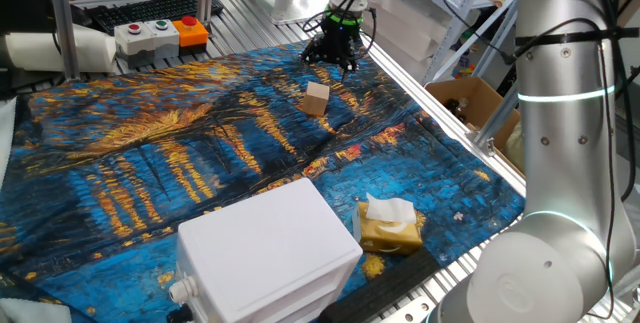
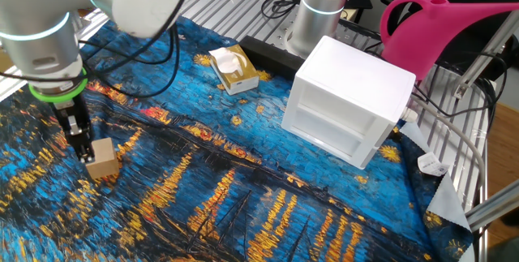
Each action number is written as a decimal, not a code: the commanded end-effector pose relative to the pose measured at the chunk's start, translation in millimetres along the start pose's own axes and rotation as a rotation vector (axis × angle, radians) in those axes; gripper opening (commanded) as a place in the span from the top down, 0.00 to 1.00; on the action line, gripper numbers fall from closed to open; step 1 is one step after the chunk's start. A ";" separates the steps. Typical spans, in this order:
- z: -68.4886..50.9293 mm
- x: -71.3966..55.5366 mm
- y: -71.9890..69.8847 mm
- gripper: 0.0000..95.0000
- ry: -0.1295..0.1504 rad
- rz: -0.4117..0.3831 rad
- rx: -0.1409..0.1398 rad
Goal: Pick up the small block on the left and move it to the right
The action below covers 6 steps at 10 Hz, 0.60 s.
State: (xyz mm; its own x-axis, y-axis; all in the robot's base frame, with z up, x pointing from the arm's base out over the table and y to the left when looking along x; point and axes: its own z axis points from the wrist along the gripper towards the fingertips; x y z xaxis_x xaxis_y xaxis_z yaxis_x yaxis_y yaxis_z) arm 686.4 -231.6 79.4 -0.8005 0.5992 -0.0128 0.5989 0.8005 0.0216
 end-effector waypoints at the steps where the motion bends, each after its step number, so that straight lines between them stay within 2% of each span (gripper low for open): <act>1: 3.4 -0.1 -0.3 0.00 0.002 0.004 -0.005; 6: 11.8 3.8 -0.3 0.00 -0.002 0.013 -0.027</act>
State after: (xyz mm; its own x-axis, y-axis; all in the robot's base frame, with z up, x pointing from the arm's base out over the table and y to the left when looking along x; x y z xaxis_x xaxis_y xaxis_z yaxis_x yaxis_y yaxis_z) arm 680.4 -228.2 67.5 -0.7917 0.6107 -0.0165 0.6094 0.7914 0.0488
